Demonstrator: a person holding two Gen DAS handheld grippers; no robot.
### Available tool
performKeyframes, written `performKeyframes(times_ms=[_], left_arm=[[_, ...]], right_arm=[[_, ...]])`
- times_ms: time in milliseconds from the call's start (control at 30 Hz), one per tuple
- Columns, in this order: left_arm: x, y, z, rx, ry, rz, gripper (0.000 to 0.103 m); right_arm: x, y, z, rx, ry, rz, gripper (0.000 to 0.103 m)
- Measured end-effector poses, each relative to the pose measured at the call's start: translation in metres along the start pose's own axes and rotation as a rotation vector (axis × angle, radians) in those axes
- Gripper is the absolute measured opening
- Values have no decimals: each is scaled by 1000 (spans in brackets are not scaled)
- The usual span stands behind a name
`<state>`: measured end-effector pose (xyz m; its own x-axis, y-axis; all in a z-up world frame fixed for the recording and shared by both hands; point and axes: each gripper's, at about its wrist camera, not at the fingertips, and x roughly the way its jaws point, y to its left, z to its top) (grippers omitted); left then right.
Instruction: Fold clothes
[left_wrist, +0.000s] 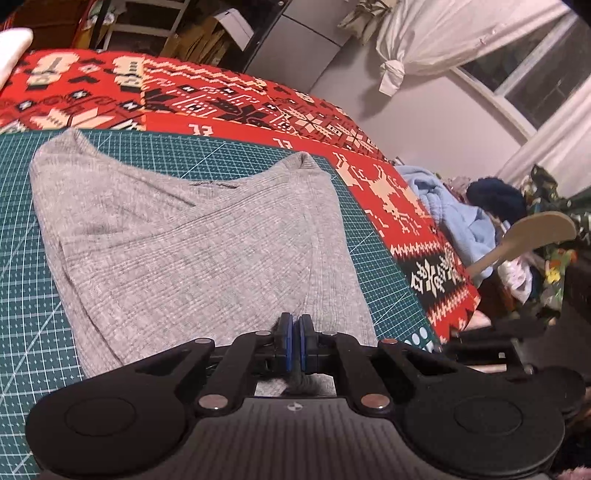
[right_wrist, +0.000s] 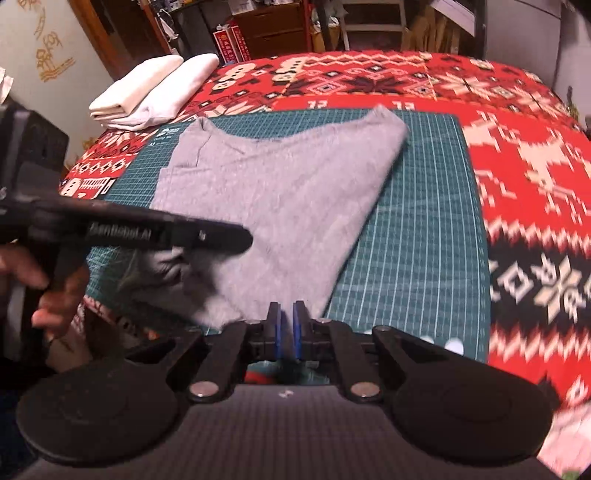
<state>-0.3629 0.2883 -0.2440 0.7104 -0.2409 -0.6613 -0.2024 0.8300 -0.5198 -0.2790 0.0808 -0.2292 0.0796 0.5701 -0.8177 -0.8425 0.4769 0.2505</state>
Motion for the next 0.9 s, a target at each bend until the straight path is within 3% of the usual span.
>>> performKeyframes(times_ms=[133, 400, 500, 633, 767, 900], left_arm=[[-1, -2, 1, -3, 2, 9, 6], [-10, -25, 2, 84, -22, 34, 12], [-17, -24, 2, 85, -36, 54, 15], [-33, -16, 5, 59, -58, 62, 15], [-53, -3, 5, 67, -89, 95, 15], [-62, 8, -3, 41, -55, 64, 15]], right_arm=[[-9, 2, 3, -11, 3, -5, 9], [8, -13, 42, 52, -173, -105, 9], [27, -14, 40, 32, -130, -135, 8], [16, -16, 27, 37, -93, -124, 8], [-3, -13, 9, 68, -100, -58, 8], [-2, -4, 2, 55, -81, -24, 8]])
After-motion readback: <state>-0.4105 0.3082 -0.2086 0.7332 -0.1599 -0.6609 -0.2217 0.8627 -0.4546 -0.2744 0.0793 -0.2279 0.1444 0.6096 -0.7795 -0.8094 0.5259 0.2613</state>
